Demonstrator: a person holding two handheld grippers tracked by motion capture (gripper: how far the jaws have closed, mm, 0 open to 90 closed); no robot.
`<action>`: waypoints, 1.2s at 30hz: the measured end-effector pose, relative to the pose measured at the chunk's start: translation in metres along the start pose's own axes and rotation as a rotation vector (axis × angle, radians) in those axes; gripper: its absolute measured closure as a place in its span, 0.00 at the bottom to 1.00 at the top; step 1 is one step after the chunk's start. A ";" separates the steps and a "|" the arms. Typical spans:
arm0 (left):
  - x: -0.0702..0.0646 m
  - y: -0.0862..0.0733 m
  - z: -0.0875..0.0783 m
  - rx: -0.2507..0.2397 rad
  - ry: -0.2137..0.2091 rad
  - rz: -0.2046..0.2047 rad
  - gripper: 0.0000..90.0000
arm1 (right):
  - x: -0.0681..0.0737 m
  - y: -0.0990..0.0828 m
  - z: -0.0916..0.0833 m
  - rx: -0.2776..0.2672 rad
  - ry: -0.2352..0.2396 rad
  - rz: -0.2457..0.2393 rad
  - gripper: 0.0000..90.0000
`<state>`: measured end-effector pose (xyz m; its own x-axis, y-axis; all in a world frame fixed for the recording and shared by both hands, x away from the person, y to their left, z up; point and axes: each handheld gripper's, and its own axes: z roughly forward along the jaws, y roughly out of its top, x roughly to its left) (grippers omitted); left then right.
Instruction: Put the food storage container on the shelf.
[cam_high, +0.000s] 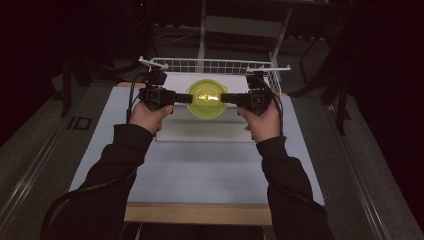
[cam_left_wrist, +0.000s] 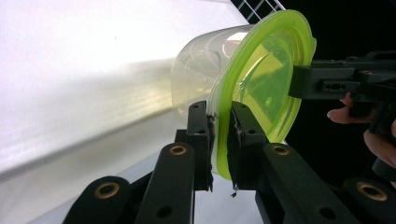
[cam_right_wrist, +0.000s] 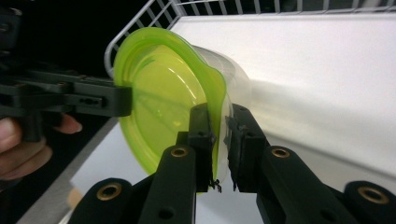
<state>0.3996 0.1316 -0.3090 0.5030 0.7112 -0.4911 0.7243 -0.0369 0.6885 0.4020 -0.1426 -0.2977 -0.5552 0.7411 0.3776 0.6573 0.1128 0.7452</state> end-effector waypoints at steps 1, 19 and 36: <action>0.000 0.000 0.000 0.000 0.000 0.000 0.90 | 0.000 0.000 0.000 0.000 0.000 0.000 0.89; 0.013 0.029 0.028 -0.018 0.032 -0.049 0.84 | -0.020 0.039 0.018 0.107 -0.074 0.122 0.88; 0.017 0.033 0.036 -0.070 0.034 -0.064 0.52 | -0.042 0.052 0.029 0.066 -0.107 0.146 0.60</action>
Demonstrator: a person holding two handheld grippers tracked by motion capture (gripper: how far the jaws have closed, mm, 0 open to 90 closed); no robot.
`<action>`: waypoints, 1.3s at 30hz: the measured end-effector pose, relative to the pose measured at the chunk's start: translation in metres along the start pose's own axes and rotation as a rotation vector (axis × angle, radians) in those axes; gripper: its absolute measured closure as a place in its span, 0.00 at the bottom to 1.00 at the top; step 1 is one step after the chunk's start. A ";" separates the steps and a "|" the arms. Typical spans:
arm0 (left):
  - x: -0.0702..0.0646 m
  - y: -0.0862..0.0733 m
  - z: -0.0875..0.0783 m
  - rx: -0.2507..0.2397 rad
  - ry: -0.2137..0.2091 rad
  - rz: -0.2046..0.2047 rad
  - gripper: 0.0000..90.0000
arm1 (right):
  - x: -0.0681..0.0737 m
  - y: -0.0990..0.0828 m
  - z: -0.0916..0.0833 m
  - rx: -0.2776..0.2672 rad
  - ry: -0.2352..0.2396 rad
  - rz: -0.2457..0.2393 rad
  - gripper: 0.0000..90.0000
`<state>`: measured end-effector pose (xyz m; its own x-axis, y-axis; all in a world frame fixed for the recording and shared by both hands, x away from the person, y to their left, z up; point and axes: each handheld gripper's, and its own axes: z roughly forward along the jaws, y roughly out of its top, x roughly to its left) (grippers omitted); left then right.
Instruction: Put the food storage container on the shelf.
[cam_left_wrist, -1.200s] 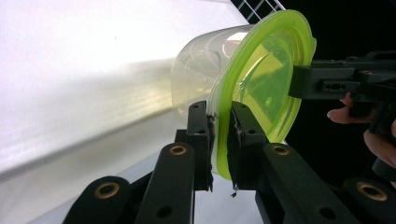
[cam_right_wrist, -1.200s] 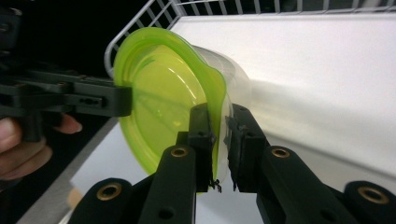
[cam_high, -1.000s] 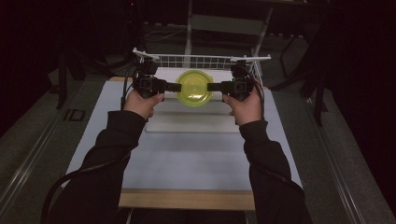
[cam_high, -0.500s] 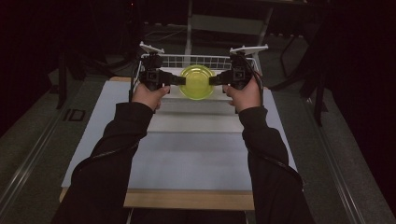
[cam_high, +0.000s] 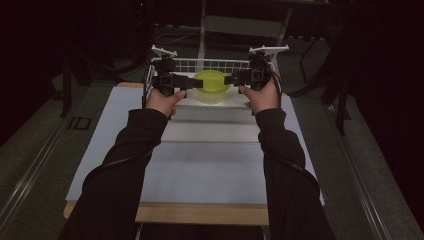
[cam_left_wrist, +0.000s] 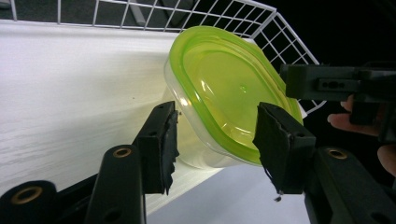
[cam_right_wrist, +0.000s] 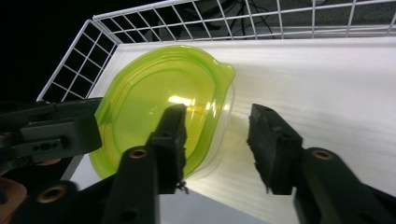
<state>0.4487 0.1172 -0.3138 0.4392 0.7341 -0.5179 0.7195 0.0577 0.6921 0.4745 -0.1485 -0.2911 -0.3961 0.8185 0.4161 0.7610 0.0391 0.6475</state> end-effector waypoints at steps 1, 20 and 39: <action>0.000 0.001 -0.002 -0.004 0.007 0.001 0.52 | 0.000 -0.001 -0.001 -0.002 0.008 -0.001 0.59; 0.001 -0.056 -0.060 -0.129 -0.142 0.124 0.44 | 0.036 -0.057 -0.021 -0.058 0.048 -0.217 0.63; 0.012 -0.186 -0.052 -0.065 -0.190 0.317 0.14 | 0.028 -0.082 0.014 -0.059 0.064 -0.227 1.00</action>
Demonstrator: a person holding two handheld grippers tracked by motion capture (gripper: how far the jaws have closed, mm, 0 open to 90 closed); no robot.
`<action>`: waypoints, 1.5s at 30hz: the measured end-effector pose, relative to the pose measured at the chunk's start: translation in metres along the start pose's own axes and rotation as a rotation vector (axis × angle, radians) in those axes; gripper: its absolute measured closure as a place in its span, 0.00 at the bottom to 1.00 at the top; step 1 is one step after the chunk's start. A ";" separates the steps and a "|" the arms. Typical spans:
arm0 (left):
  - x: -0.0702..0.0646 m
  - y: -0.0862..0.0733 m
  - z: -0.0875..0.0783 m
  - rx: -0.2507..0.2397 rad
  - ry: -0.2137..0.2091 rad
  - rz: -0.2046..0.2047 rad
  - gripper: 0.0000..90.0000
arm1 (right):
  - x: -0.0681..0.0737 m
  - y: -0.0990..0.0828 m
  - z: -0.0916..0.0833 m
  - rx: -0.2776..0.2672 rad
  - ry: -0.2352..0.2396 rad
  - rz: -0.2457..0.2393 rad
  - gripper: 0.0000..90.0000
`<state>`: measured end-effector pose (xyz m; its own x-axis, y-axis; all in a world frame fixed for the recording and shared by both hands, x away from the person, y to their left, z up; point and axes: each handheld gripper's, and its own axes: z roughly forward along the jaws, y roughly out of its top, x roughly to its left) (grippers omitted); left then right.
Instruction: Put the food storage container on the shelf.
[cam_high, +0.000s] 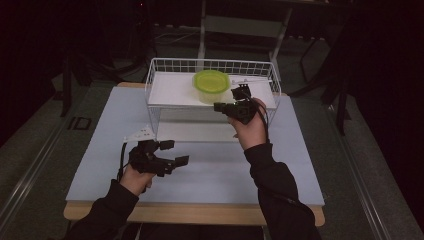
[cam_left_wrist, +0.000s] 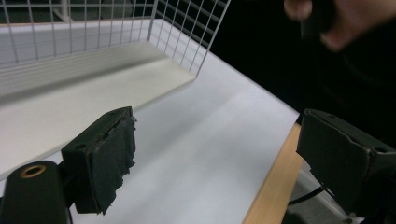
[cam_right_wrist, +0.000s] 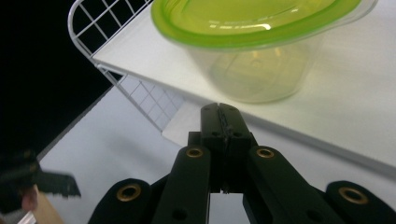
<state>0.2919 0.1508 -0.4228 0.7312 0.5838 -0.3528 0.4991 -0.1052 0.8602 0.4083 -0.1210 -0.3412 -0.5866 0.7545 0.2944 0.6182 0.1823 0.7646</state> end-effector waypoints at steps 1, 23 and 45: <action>0.001 -0.010 0.000 0.011 -0.015 -0.018 0.14 | -0.002 0.001 0.002 -0.004 0.001 0.006 1.00; 0.011 -0.054 -0.005 -0.037 0.082 0.100 0.02 | -0.005 0.019 0.029 -0.020 -0.019 0.065 0.96; 0.008 -0.056 -0.006 -0.047 0.061 0.118 0.02 | 0.019 -0.028 -0.011 -0.065 0.084 -0.196 0.30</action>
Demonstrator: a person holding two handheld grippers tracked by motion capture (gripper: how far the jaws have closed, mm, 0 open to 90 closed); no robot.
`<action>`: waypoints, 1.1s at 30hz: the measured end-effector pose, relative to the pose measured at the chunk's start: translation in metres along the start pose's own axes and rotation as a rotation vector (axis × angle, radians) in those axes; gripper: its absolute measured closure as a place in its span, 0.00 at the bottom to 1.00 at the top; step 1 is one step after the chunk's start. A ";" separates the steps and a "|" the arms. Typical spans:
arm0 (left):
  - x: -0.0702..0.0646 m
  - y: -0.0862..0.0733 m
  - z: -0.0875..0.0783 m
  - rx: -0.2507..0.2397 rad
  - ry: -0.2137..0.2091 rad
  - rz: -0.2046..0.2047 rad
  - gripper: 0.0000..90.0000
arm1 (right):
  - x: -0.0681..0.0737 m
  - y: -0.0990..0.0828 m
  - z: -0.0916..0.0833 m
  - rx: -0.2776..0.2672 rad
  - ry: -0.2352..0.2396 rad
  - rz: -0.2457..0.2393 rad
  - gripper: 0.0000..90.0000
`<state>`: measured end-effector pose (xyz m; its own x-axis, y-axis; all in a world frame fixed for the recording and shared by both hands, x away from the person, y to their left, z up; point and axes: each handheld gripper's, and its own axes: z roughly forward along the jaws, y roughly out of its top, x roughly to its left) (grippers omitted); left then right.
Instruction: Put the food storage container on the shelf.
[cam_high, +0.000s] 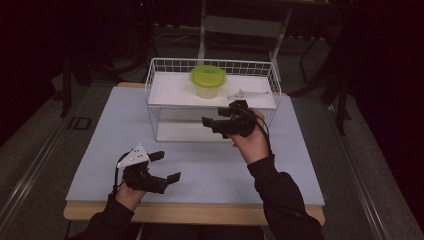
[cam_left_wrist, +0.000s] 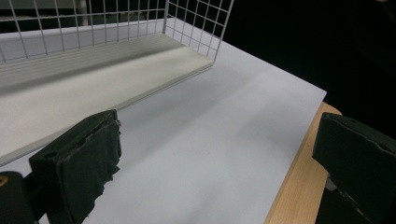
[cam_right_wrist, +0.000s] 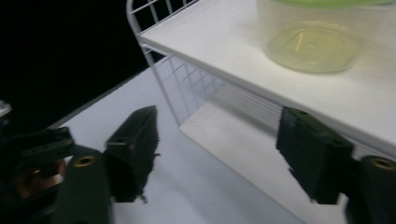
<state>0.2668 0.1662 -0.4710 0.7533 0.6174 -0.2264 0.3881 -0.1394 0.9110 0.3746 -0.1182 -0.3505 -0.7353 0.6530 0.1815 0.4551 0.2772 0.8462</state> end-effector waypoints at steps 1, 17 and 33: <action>-0.001 0.000 0.000 0.002 -0.003 0.009 0.02 | 0.001 -0.003 -0.002 0.002 0.010 -0.012 0.27; -0.007 -0.005 0.005 0.024 -0.028 0.044 0.02 | -0.005 -0.065 -0.023 -0.023 -0.014 -0.077 0.19; -0.007 -0.006 0.004 0.023 -0.029 0.049 0.02 | -0.018 -0.128 -0.033 0.008 -0.031 -0.070 0.19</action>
<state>0.2621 0.1595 -0.4762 0.7868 0.5868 -0.1915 0.3621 -0.1875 0.9131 0.3135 -0.1888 -0.4453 -0.7493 0.6536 0.1062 0.4074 0.3287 0.8521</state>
